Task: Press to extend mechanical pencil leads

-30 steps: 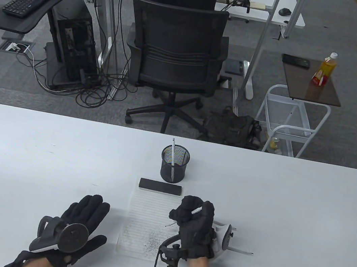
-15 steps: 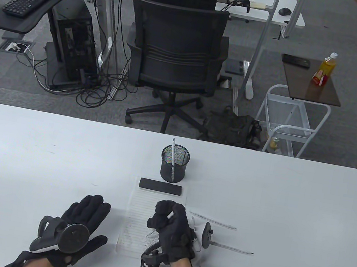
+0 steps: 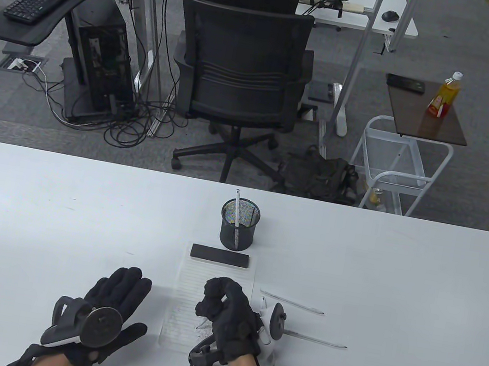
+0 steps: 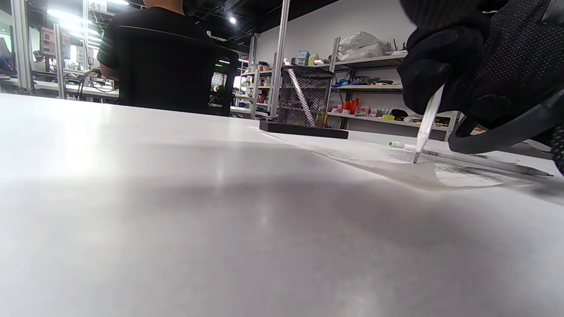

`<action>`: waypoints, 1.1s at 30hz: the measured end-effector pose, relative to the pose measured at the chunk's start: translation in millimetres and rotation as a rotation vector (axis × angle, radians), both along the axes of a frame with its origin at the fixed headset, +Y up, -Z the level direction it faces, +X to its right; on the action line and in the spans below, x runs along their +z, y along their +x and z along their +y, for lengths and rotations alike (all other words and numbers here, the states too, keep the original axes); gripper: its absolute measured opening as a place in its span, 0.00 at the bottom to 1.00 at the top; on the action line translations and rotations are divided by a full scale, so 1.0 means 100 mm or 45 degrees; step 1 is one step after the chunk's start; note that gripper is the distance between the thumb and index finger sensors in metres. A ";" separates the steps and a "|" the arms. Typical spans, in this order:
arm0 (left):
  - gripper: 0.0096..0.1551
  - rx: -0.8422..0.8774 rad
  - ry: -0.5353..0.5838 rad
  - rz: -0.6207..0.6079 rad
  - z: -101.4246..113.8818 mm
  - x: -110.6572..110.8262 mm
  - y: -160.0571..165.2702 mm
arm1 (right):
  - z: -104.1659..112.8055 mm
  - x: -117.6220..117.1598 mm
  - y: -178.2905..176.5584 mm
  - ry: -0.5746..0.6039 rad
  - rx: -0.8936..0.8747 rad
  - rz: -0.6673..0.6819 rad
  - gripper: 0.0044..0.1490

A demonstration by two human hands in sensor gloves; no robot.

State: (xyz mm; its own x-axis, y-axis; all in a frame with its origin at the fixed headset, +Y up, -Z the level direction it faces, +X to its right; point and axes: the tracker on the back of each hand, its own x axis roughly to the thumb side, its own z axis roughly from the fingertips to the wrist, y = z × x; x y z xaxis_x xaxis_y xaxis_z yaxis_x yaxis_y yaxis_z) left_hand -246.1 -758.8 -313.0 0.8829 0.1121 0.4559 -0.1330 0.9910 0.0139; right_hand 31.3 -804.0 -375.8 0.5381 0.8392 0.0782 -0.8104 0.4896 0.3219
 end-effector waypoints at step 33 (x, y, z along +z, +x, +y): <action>0.53 0.014 0.010 0.009 0.02 0.00 -0.02 | 0.56 0.04 0.23 0.027 0.336 0.023 0.36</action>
